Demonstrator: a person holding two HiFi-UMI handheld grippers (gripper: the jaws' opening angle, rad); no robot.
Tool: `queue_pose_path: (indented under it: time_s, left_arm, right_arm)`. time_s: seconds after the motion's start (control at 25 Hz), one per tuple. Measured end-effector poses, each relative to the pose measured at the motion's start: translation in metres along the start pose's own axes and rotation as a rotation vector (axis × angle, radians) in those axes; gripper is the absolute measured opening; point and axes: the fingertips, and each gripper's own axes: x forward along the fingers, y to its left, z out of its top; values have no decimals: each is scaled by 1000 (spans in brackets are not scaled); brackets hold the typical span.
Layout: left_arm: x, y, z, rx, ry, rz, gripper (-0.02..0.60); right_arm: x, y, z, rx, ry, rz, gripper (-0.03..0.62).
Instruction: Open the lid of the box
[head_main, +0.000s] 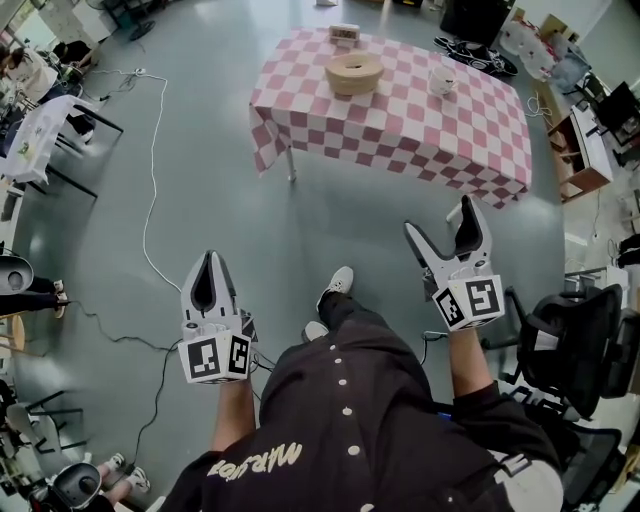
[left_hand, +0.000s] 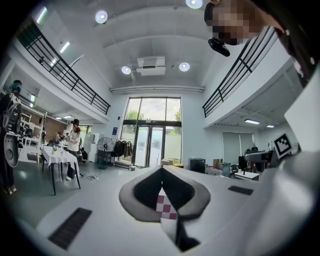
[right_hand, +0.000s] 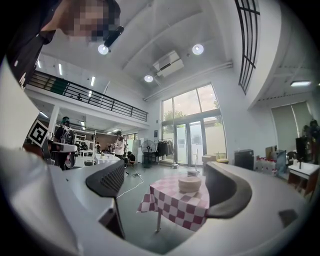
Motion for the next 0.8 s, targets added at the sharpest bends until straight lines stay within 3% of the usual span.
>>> queue_pose_path:
  time_s: [0.8]
  left_arm:
    - [115,23,4,-6,4,-41,11]
  right_arm:
    - [92,-29,-9,33,23,-48,495]
